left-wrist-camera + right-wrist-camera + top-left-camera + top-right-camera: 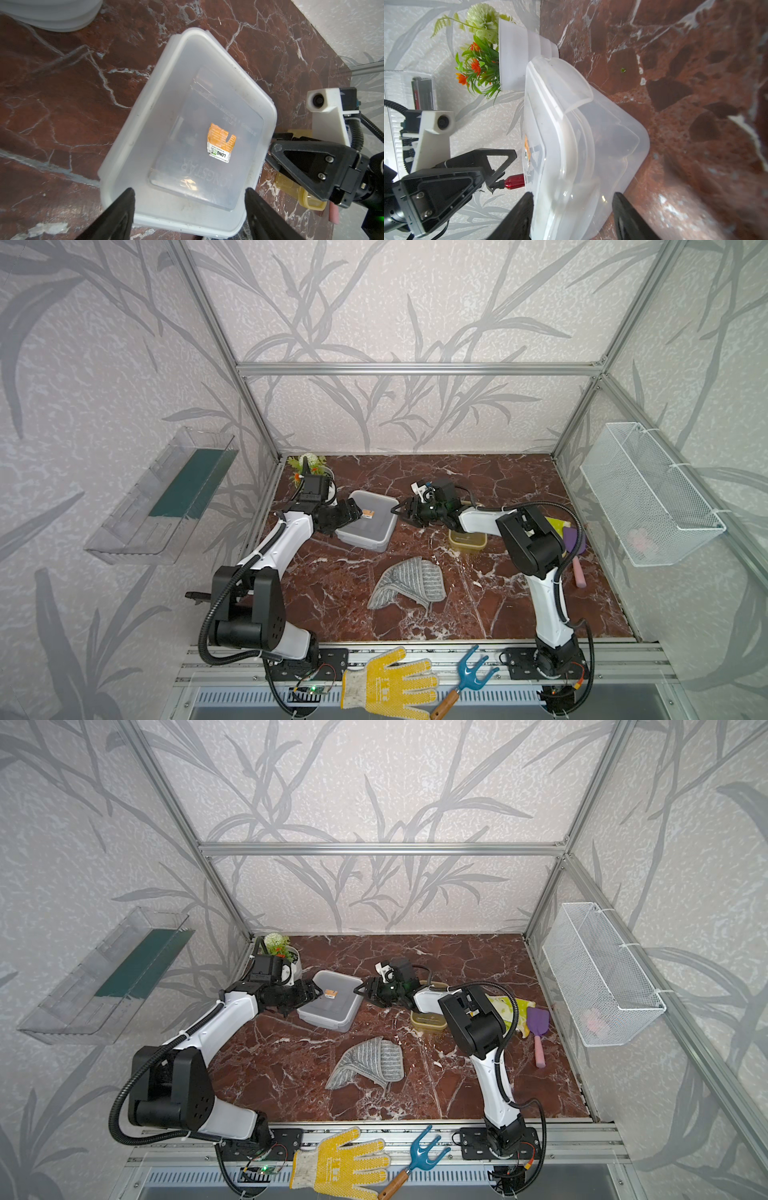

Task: Wipe the insides of the lunch boxes
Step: Adjust the lunch box at the center of the board.

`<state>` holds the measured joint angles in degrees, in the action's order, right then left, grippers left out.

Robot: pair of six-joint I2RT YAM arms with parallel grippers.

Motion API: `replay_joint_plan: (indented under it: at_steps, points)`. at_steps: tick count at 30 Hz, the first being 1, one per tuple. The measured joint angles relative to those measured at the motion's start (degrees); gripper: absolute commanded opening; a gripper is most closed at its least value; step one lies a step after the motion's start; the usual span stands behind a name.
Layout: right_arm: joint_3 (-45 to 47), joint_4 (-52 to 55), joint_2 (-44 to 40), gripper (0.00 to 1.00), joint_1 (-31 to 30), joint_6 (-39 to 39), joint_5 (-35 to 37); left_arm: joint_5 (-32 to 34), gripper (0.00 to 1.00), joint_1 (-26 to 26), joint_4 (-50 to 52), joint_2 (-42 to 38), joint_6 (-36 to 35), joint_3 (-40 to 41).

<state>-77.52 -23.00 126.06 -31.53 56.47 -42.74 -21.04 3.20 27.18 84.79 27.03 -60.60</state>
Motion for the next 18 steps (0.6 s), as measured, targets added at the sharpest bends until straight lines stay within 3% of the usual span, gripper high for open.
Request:
replay_joint_plan:
  at_steps: [7,12,18]
  points:
    - [0.0,0.6,0.0,0.65,-1.4,0.5,0.2,4.9,0.84,-1.6,1.2,2.0,-2.6,-6.0]
    - [-2.4,0.8,1.5,0.63,-1.7,0.9,0.2,2.4,0.73,-1.8,0.3,9.4,-3.4,-6.4]
    - [-6.3,1.9,3.9,0.63,-1.0,1.0,0.7,1.4,0.73,-0.6,-0.4,11.0,-3.5,-4.5]
